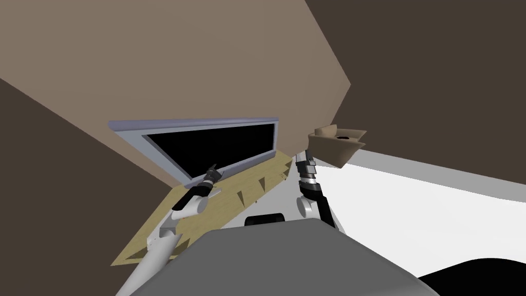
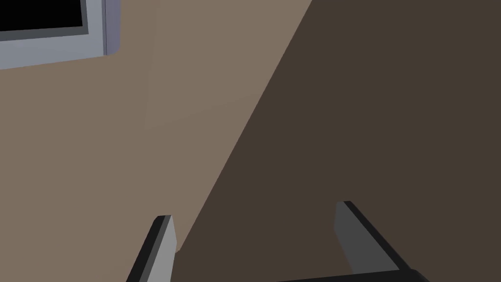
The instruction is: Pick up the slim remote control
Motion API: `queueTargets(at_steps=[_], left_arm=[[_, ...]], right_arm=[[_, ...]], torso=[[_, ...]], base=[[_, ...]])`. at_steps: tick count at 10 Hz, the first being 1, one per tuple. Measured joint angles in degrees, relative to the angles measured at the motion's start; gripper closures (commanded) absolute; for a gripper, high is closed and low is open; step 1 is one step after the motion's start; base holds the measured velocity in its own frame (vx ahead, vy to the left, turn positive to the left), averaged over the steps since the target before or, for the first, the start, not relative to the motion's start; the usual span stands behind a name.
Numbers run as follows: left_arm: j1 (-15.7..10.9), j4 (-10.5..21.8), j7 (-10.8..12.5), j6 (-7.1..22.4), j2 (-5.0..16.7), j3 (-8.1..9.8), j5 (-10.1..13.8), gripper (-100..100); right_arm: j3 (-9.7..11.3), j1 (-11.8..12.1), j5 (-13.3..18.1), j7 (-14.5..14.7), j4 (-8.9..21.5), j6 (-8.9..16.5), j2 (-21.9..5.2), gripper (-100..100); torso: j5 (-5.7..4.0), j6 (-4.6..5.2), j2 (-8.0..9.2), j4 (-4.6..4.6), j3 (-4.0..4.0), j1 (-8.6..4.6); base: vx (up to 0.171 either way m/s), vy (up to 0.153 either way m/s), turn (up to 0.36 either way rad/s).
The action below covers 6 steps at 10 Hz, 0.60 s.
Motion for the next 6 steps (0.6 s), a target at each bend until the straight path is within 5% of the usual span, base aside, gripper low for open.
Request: queueTargets(at_steps=[6], left_arm=[[-1.32, 7.10, 1.92, 7.58, 4.37, 0.72, 6.25, -100]], right_arm=[[0.00, 0.00, 0.00, 0.00, 0.00, 0.00, 0.00, 0]], torso=[[0.02, -0.02, -0.03, -0.01, -0.02, 0.08]], base=[[-0.020, 0.025, -0.149]])
